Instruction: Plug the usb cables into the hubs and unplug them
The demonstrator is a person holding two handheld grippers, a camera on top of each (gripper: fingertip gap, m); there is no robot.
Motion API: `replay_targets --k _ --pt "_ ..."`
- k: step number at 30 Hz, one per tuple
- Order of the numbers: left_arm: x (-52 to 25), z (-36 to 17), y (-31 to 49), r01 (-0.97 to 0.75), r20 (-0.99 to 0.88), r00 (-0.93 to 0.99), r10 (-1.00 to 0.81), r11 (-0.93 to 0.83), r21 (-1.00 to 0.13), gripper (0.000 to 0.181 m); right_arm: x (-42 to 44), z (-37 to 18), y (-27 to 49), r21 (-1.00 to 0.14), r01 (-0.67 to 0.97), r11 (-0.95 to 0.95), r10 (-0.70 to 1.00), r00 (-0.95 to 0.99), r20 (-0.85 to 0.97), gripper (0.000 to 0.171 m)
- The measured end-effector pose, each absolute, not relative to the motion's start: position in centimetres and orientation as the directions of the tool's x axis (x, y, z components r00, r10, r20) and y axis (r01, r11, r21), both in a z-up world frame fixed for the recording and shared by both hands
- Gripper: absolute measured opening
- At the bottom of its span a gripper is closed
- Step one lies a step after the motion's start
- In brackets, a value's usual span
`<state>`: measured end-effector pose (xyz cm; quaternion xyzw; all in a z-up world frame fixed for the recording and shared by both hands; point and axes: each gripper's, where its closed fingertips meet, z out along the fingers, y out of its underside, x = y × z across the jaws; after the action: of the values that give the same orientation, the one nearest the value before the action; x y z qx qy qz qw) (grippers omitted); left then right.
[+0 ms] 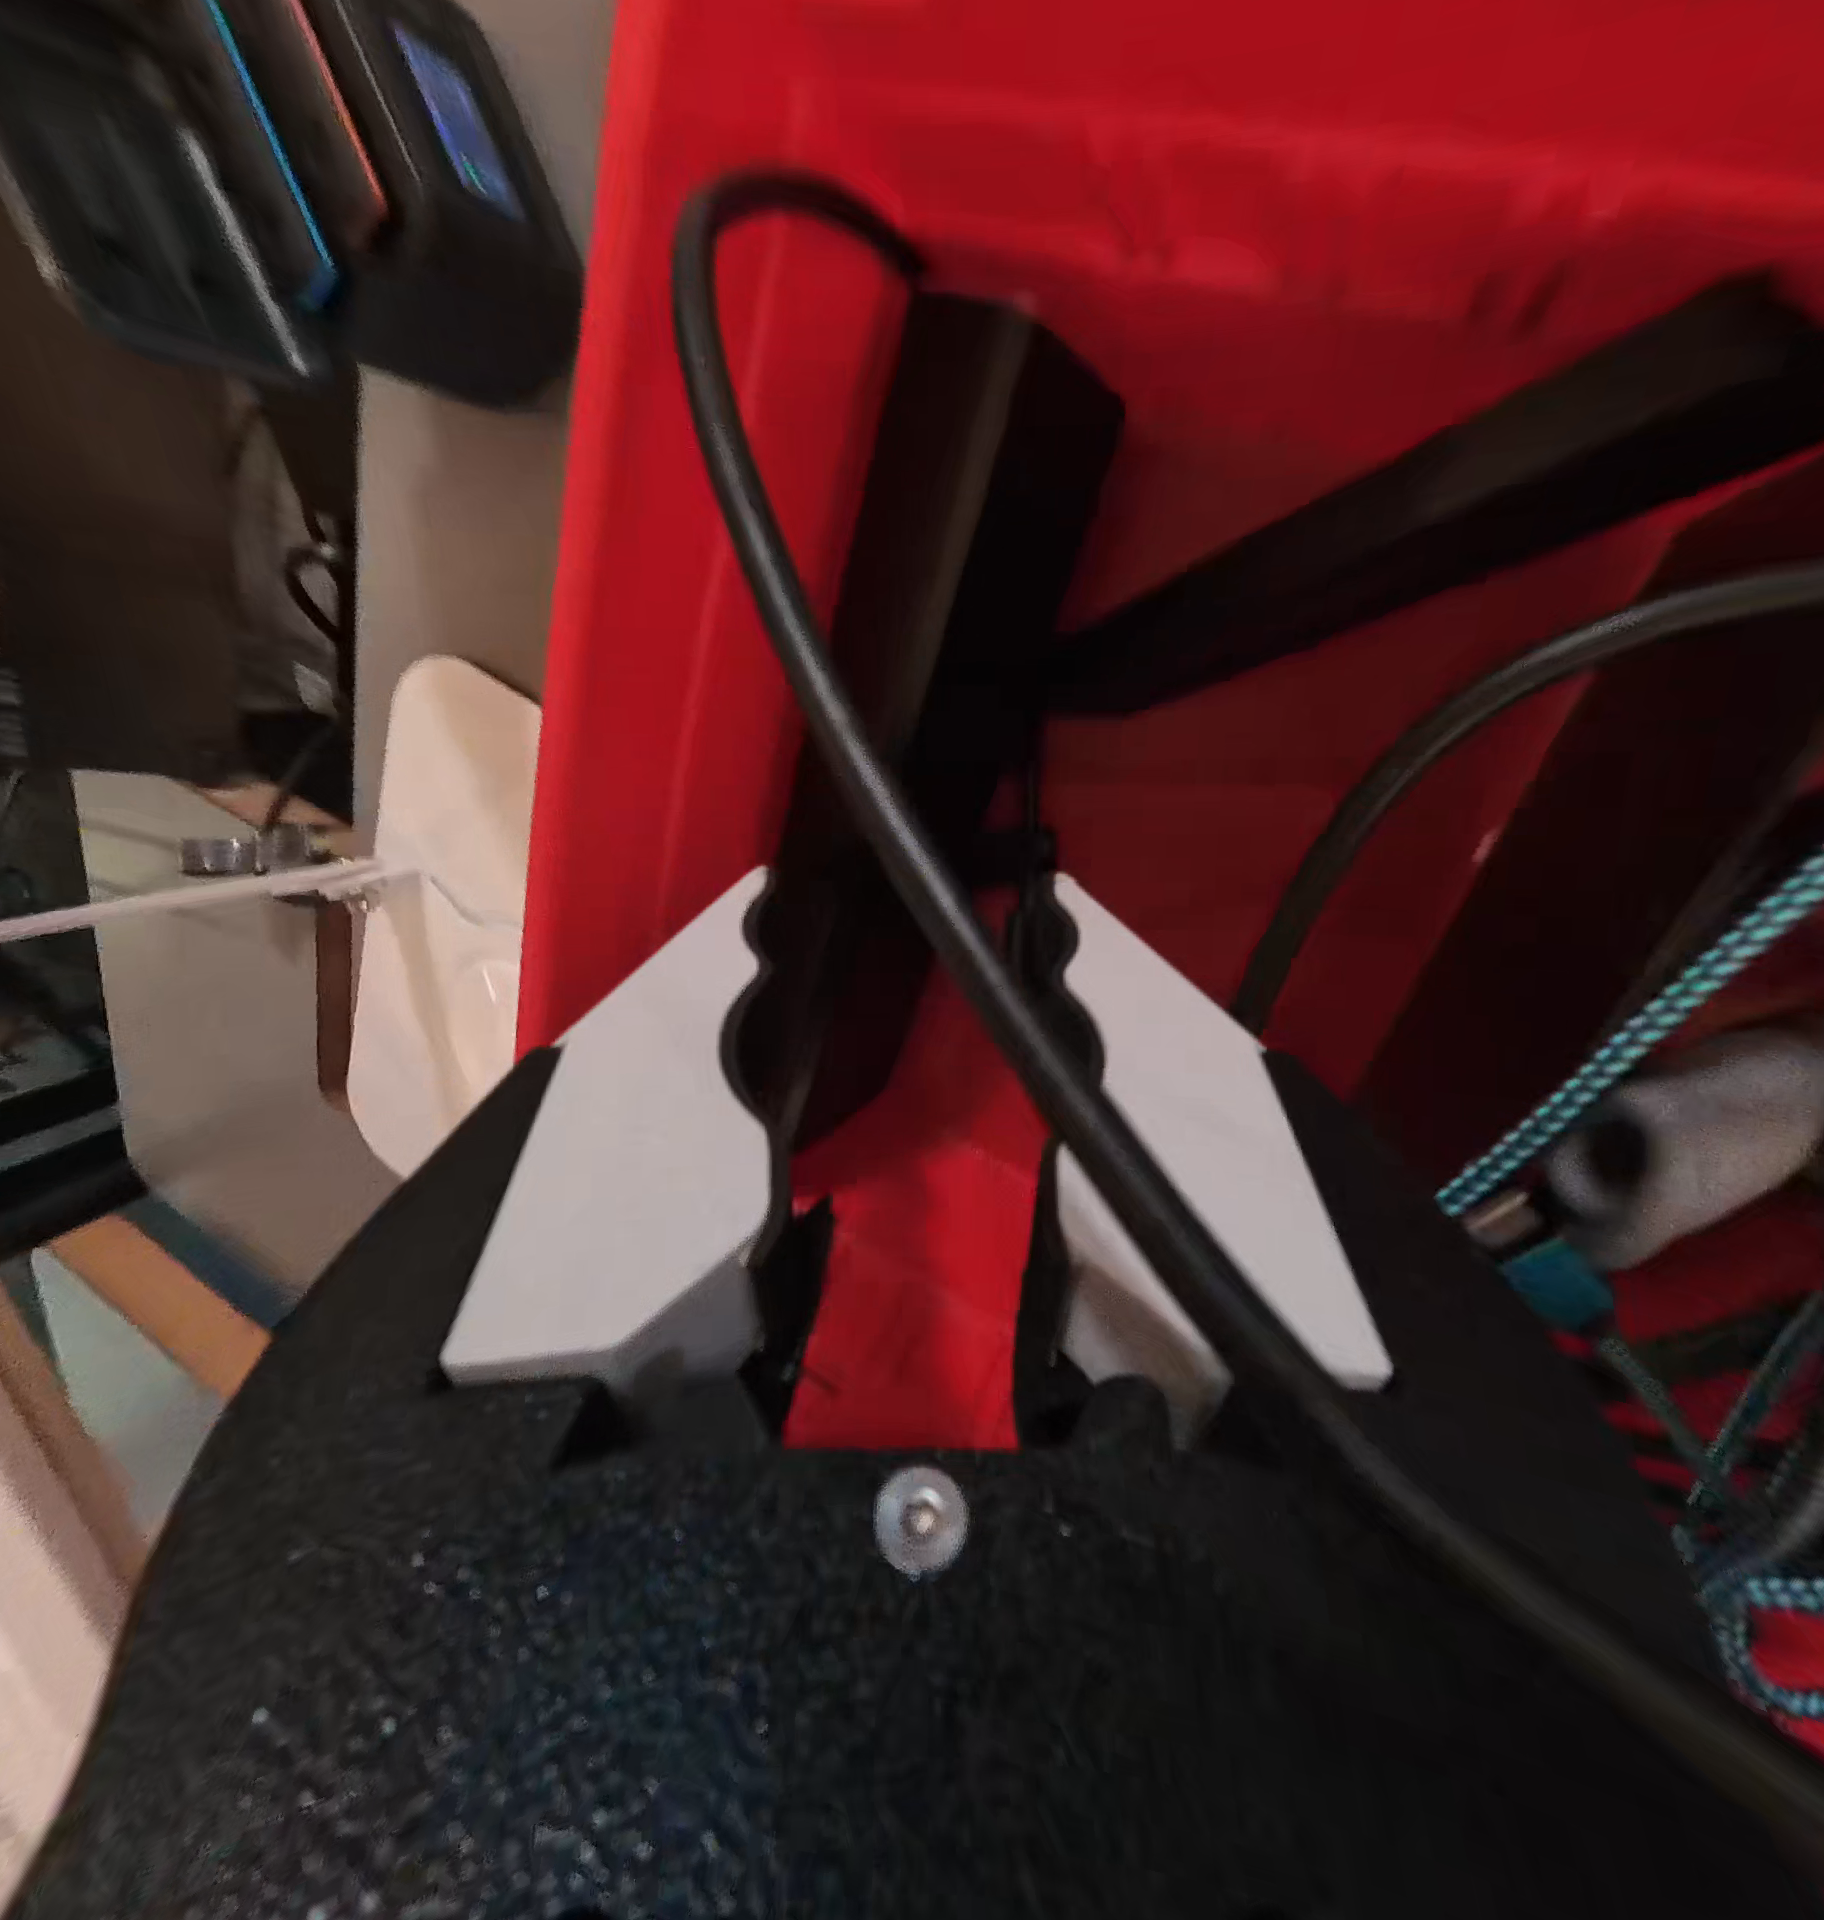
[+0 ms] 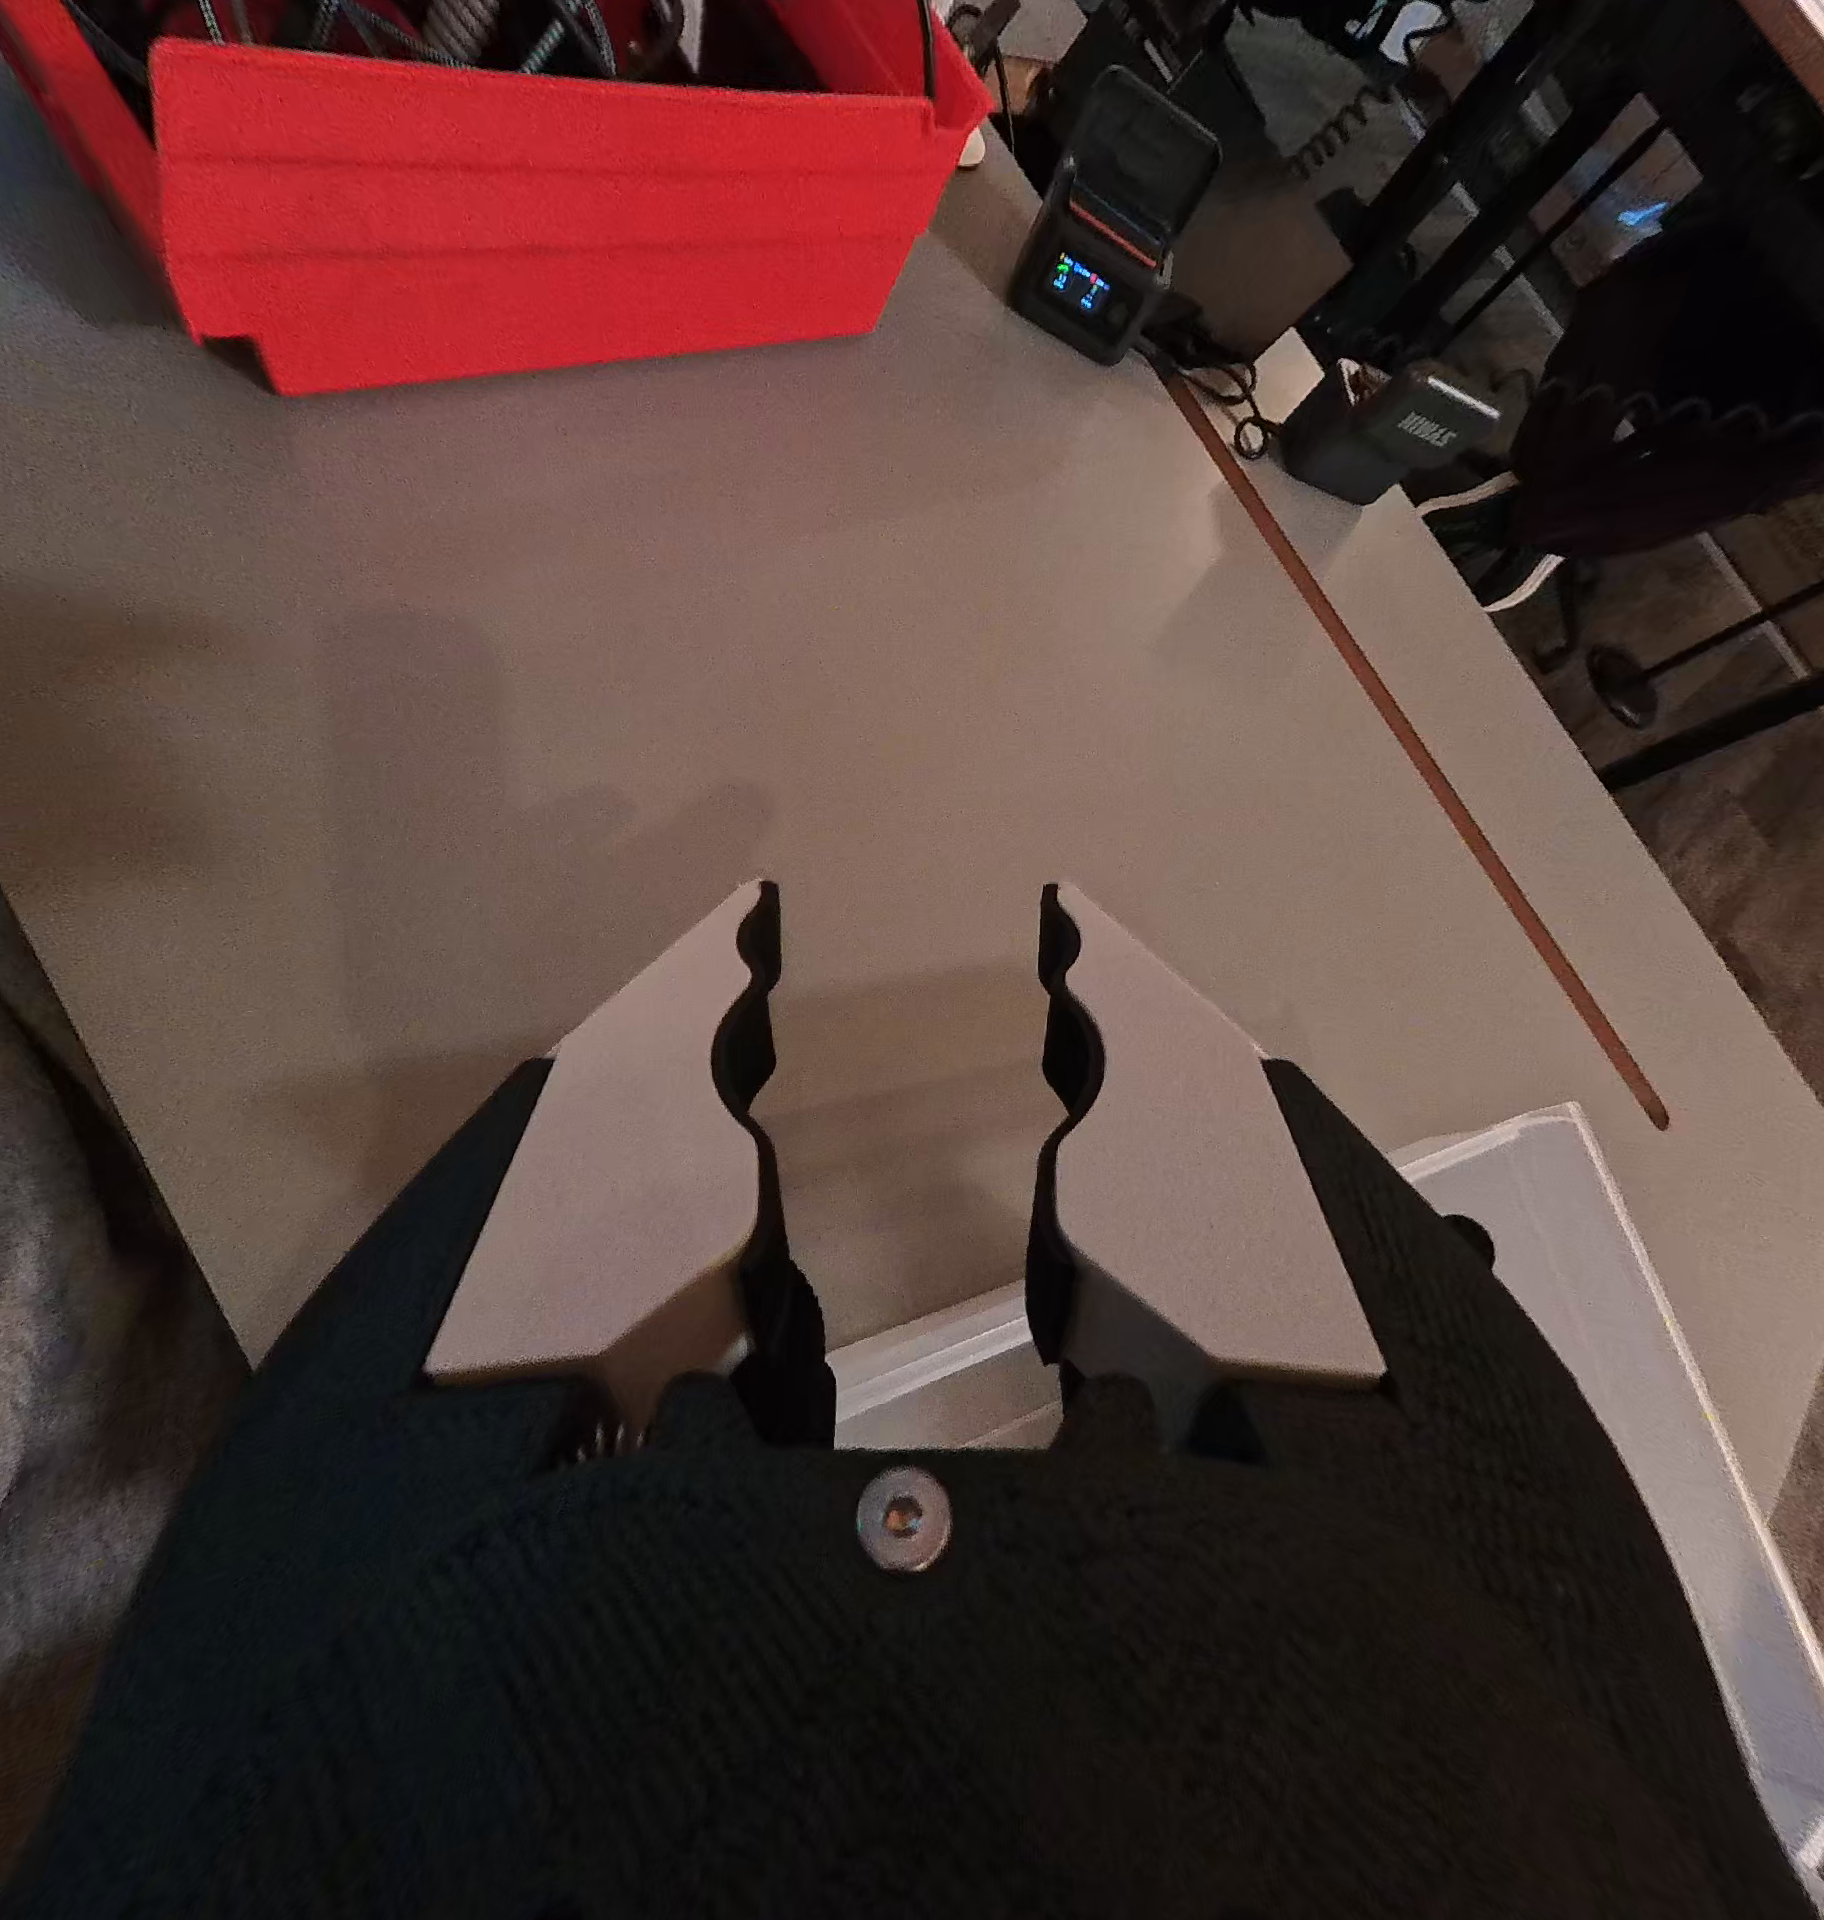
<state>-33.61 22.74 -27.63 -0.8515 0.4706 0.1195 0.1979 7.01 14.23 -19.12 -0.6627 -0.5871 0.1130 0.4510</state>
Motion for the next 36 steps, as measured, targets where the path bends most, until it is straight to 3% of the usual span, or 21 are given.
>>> replay_targets --k 3,8,10,12,16,21,28,30,33,36 --pt "-35.0 -28.3 22.4 -0.867 -0.389 0.489 -0.781 -0.486 -0.113 0.051 7.0 -19.2 14.2 -0.728 0.678 0.098 0.882 0.280 0.379 0.049" --pt "-35.3 -29.7 22.8 -0.870 -0.365 0.475 -0.801 -0.491 -0.054 0.054 7.0 -19.5 14.2 -0.721 0.686 0.100 0.883 0.272 0.381 0.049" --pt "-35.5 -30.5 22.8 -0.865 -0.351 0.477 -0.805 -0.501 -0.027 0.049 7.0 -19.6 14.2 -0.717 0.690 0.102 0.883 0.269 0.384 0.049" --pt "-35.5 -31.0 22.6 -0.865 -0.339 0.472 -0.814 -0.502 0.002 0.027 7.0 -19.5 14.2 -0.717 0.689 0.104 0.883 0.268 0.385 0.049" --pt "-35.3 -30.2 22.2 -0.864 -0.383 0.457 -0.803 -0.503 0.021 0.026 7.2 -19.5 14.3 -0.719 0.688 0.103 0.884 0.267 0.383 0.049" --pt "-35.6 -25.3 21.3 -0.861 -0.527 0.434 -0.731 -0.509 -0.002 0.025 7.5 -19.2 14.4 -0.731 0.675 0.098 0.885 0.277 0.375 0.049" --pt "-37.5 -14.0 19.4 -0.822 -0.775 0.337 -0.534 -0.568 0.034 0.025 8.0 -18.7 14.4 -0.741 0.663 0.101 0.883 0.283 0.374 0.049" --pt "-37.1 -10.5 19.3 -0.812 -0.834 0.336 -0.437 -0.584 -0.021 0.025 8.1 -18.3 14.3 -0.746 0.657 0.110 0.879 0.285 0.381 0.049" --pt "-34.0 -5.7 19.5 -0.815 -0.867 0.402 -0.296 -0.548 -0.190 0.025 8.4 -17.3 14.1 -0.755 0.643 0.130 0.864 0.300 0.404 0.048" --pt "-27.2 -3.9 19.7 -0.828 -0.802 0.512 -0.307 -0.426 -0.364 0.025 9.1 -16.1 14.3 -0.766 0.626 0.143 0.840 0.333 0.428 0.048"
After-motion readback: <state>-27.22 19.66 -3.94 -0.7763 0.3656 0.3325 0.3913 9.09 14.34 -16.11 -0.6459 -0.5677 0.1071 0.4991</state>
